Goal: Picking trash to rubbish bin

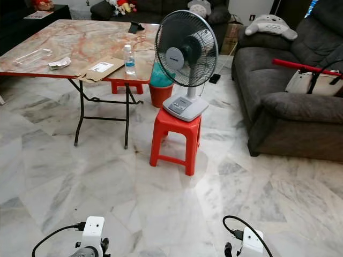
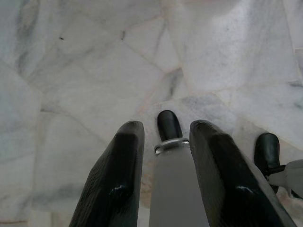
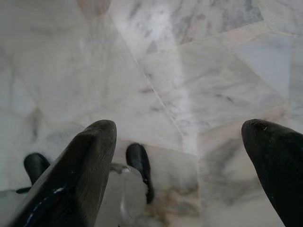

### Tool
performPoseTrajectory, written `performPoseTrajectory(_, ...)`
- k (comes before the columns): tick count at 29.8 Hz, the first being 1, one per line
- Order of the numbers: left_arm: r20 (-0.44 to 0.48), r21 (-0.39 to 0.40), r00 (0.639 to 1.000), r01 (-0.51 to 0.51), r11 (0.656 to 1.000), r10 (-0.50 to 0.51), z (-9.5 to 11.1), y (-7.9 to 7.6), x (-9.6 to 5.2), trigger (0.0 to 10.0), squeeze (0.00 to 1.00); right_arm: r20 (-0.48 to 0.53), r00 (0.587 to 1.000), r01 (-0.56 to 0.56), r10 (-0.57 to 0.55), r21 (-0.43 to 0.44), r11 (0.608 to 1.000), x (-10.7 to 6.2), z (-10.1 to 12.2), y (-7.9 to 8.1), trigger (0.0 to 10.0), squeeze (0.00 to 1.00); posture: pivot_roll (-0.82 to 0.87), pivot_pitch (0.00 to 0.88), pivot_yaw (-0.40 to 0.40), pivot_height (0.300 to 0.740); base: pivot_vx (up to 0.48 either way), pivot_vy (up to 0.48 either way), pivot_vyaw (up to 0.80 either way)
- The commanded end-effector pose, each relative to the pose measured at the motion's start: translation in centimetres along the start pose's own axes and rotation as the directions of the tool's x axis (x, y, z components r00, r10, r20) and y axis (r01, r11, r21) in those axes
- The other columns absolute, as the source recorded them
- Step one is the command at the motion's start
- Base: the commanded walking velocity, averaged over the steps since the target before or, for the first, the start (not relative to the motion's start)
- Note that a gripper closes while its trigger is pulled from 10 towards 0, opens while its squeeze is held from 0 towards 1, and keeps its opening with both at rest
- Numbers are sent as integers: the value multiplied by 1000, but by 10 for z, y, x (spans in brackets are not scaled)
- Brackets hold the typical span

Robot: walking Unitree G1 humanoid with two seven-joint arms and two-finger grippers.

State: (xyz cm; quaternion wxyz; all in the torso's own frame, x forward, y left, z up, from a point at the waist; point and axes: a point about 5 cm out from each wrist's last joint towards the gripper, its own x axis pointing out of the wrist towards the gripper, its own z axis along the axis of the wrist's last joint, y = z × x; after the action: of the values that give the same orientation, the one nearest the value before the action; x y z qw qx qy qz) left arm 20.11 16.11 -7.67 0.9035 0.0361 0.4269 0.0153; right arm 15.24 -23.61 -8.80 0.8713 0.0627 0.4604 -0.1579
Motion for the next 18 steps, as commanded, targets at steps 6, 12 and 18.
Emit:
performPoseTrajectory(6,-25,21,1000,4,1000,-3,-7,0,-1,10000,0,14,1000,10,-10,-5,1000,1,5,-2,10000,0,-182,31,-32,740,0,0,683)
performPoseTrajectory(12,-34,13,999,0,1000,1,-7,0,-1,10000,0,20,1000,13,-13,28,1000,1,6,-3,10000,0,-183,32,-31,740,0,0,0)
performPoseTrajectory(18,-33,7,999,1,1000,-1,-6,0,-1,10000,0,26,1000,16,-17,34,999,1,7,-3,10000,0,-184,31,-30,740,0,201,0)
